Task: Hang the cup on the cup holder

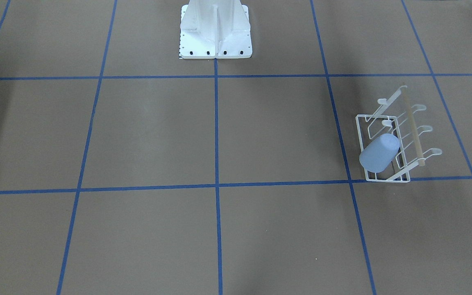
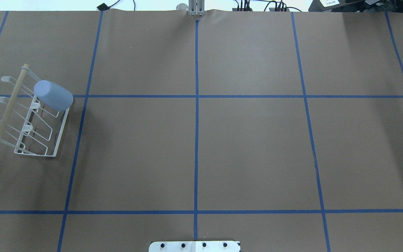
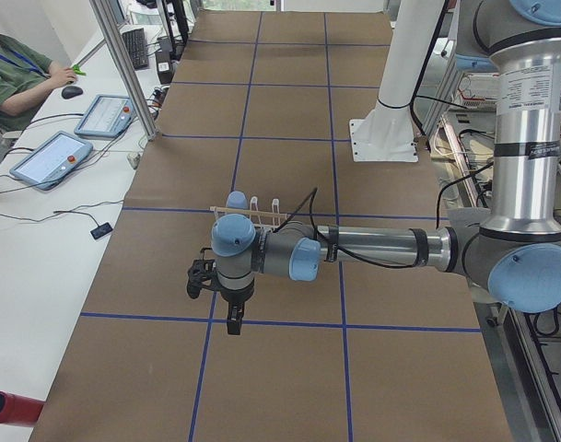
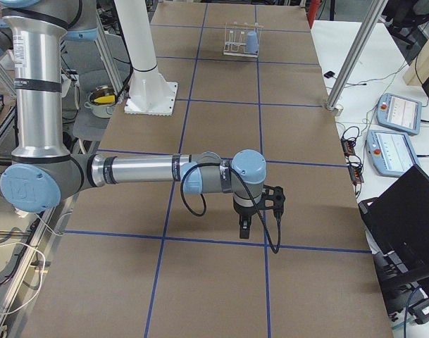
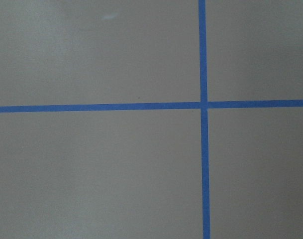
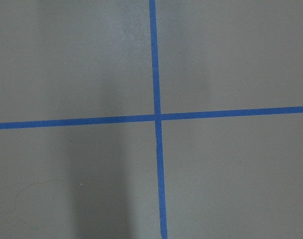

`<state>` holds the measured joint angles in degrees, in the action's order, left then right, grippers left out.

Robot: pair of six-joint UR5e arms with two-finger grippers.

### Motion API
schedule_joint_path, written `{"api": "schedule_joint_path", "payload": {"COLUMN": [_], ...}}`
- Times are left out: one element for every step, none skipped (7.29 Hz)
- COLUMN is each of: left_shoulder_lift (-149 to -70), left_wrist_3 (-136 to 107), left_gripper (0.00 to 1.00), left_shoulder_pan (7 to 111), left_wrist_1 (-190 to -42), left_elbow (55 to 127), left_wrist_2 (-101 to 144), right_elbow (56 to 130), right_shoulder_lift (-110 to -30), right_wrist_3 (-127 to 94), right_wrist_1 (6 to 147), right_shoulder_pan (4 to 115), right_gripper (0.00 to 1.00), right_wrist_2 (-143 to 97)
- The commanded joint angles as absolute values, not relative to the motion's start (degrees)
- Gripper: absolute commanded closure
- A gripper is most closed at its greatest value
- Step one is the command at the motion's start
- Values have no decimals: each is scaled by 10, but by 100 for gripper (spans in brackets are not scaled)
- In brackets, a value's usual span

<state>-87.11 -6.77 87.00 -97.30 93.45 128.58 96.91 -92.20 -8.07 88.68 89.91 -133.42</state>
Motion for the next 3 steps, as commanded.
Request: {"api": "schedule_joint_path", "payload": {"left_shoulder_lift": [-871,-871,-871], "left_wrist_3": [-67,-68,-68], "left_gripper": [2,2,2], "left_shoulder_pan": [869,869,869], "left_wrist_1": [-973,-973,-973], "left_elbow": [933,933,932], "left_wrist_2": [1286,1286,1286], "right_elbow": [969,969,970], "right_shoulder_lift": [-923,-923,-923], "right_wrist_3": [-81,-81,-81], "right_wrist_1": [887,887,888], "right_shoulder_pan": [899,899,899], "right_gripper": [0,0,0], "right_wrist_2": [-1333,-1334,-1334]}}
